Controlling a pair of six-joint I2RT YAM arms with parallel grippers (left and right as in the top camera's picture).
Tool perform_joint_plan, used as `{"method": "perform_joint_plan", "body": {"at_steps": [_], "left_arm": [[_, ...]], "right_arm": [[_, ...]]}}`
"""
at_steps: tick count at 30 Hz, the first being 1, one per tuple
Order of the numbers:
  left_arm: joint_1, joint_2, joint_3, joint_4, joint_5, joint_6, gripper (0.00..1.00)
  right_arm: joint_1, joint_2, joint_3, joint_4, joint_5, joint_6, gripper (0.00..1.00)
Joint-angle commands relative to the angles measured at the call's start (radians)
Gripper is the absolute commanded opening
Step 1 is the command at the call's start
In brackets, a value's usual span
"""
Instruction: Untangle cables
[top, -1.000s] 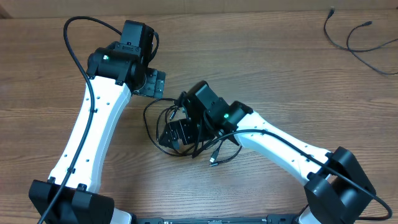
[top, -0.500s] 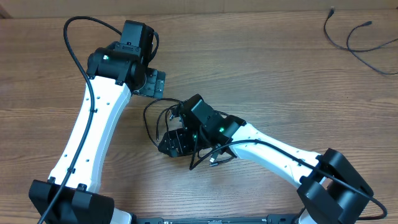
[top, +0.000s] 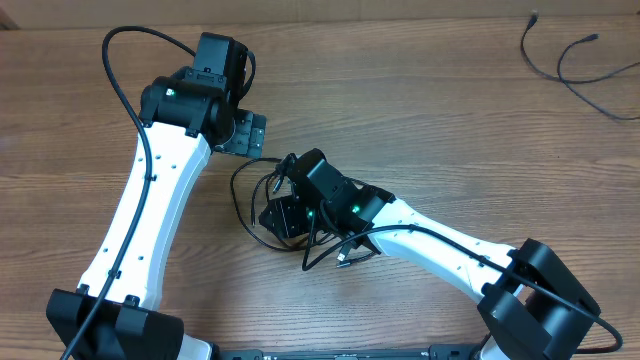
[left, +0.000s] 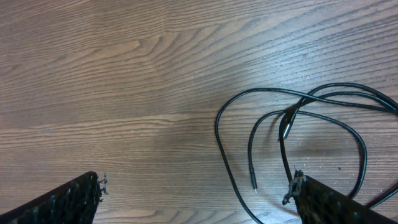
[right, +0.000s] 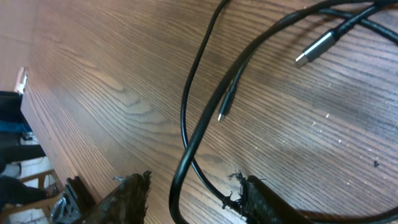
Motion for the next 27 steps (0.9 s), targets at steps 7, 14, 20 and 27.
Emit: {"method": "perform_joint_plan", "body": {"at_steps": [7,14,20,27], "left_arm": [[0.0,0.006,-0.005,0.003,-0.012,0.015,1.0],[0.0,0.006,-0.005,0.003,-0.012,0.015,1.0],[0.0,0.006,-0.005,0.003,-0.012,0.015,1.0],[0.0,0.006,-0.005,0.003,-0.012,0.015,0.99]], "right_arm": [[0.001,0.028,-0.006,0.008,0.01,-0.001,0.28],[0.001,0.047,-0.006,0.008,0.009,0.0,0.18],[-0.004,0.046,-0.006,-0.021,0.009,0.0,0.04],[-0.09,-0.034,-0.006,-0.093,-0.057,0.0,0.04]]}}
